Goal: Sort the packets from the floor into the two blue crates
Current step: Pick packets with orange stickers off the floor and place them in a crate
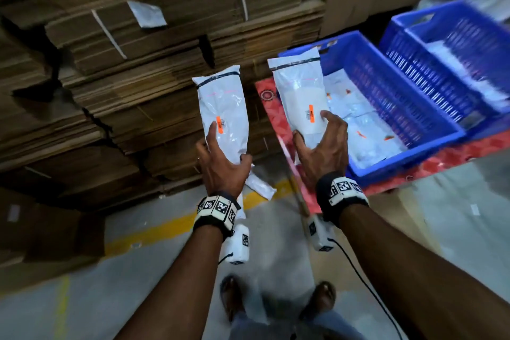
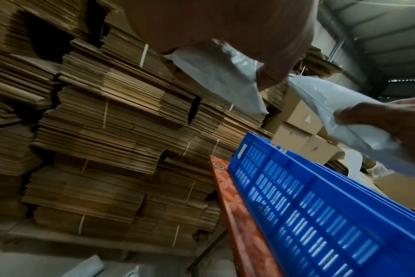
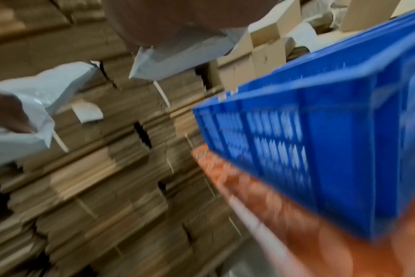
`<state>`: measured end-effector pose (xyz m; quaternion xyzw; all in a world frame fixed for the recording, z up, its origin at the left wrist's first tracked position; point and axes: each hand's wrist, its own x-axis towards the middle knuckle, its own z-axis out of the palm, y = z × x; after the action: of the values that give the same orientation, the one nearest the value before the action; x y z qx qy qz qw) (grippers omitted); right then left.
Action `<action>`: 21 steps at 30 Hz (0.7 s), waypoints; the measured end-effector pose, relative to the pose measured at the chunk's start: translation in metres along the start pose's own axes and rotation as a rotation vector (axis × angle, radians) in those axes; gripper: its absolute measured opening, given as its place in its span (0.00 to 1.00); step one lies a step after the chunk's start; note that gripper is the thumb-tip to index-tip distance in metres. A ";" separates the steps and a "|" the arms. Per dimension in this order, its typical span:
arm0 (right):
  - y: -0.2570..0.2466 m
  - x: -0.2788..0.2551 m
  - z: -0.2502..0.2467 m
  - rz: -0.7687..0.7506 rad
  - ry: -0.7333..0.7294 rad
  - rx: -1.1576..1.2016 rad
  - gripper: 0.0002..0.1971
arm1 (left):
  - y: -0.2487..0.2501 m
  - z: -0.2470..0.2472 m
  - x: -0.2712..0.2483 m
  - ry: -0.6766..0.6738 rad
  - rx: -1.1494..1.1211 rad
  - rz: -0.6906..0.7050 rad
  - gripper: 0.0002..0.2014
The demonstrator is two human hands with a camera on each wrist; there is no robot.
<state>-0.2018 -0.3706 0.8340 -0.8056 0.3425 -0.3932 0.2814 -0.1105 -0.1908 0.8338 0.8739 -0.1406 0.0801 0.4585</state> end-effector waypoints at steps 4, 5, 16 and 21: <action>0.028 0.052 -0.047 -0.004 0.056 0.010 0.32 | 0.057 0.048 -0.006 0.059 -0.049 0.061 0.45; 0.036 0.062 -0.058 -0.003 0.067 -0.001 0.31 | 0.070 0.058 -0.007 0.069 -0.061 0.075 0.45; 0.131 0.143 -0.127 0.079 0.081 -0.135 0.32 | 0.165 0.162 0.001 -0.048 -0.062 0.086 0.47; 0.158 0.171 -0.127 0.087 -0.028 -0.201 0.32 | 0.177 0.202 0.015 -0.116 -0.036 0.050 0.47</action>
<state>-0.2811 -0.6217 0.8632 -0.8195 0.4107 -0.3331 0.2208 -0.1502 -0.4555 0.8609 0.8649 -0.1901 0.0383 0.4630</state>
